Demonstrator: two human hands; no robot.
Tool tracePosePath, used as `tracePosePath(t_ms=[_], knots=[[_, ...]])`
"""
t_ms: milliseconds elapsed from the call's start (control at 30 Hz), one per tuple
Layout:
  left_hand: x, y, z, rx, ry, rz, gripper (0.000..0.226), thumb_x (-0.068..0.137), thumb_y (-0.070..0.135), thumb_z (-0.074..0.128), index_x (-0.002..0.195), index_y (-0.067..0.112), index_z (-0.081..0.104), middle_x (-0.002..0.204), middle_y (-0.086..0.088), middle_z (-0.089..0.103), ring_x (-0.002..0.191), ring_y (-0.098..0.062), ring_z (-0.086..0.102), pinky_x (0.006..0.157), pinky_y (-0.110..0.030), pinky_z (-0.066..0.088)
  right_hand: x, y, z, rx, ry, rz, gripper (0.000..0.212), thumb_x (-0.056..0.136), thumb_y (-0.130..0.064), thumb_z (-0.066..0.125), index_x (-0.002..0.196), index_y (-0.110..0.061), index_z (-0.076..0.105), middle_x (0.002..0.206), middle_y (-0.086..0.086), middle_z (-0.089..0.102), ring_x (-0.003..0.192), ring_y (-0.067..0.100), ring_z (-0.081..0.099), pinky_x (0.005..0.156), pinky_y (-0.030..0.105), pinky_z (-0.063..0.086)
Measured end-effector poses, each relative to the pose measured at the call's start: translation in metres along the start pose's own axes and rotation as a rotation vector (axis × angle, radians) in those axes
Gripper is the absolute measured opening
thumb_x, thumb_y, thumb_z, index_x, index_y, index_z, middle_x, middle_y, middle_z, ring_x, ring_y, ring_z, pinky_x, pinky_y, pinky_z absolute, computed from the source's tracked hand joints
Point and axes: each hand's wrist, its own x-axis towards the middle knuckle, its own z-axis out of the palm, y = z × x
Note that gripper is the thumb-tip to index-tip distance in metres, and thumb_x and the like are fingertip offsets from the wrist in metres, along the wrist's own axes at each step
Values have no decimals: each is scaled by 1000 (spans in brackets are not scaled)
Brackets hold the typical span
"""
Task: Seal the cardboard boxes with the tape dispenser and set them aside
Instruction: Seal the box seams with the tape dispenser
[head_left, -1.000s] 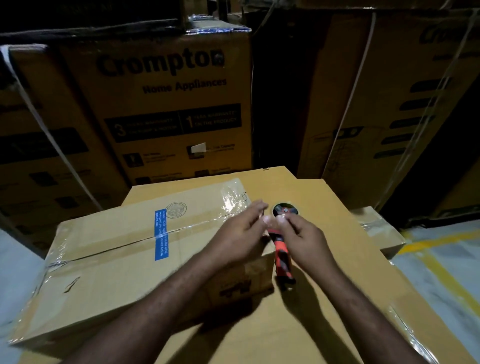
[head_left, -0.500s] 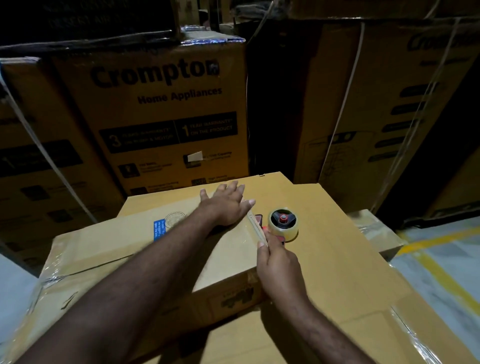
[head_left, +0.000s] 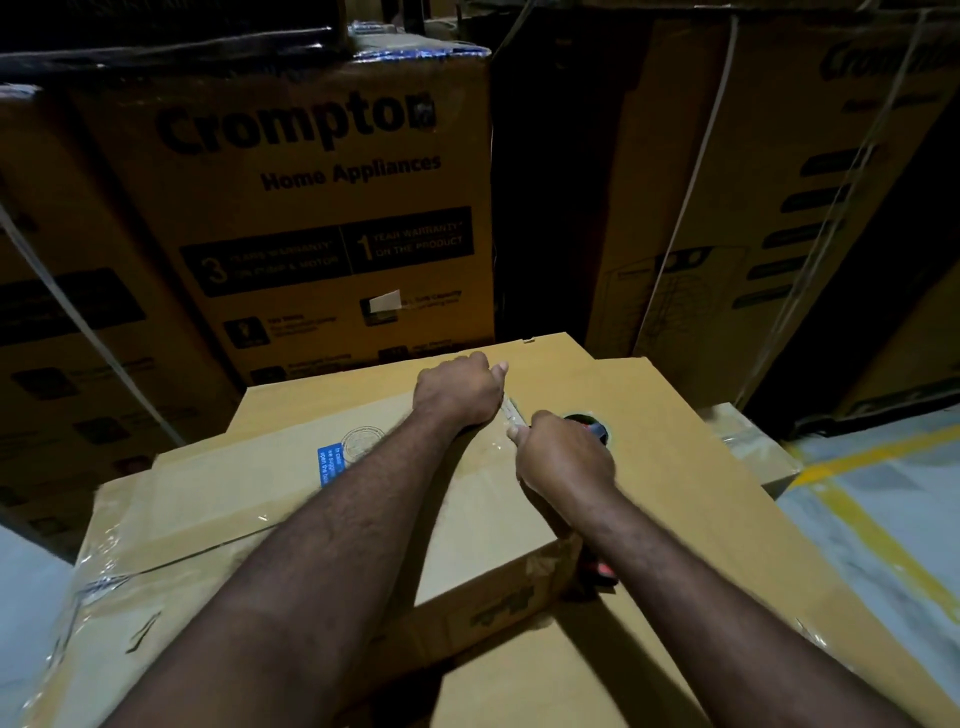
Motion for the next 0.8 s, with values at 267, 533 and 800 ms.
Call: tracePosePath(t_ms=[267,533,800], knots=[[17,-13,-1,11,-60,-11,59,105,55,18,126,20,61,127,-7,66,114,-30,60,95,-47,48,2,-13,7,-17,108,61,41,102,-49,43,117,-12,47,100,7,65,88,26,63,58,32,43],[5,-1,3,64,5,17,58,107,51,17,123,18,62,122,-9,66,107,-31,61,89,-46,47,21,3,5,246,-221,23,38,105,-37,42,93,-5,59,83,11,57,77,26,50,55,31,32],[19,-4,-7,-63,-246,80,65,106,59,20,138,15,56,141,-10,57,124,-29,55,96,-43,45,35,-2,1,-7,-312,-115,37,107,-10,26,128,2,54,113,17,61,101,27,59,83,40,50]])
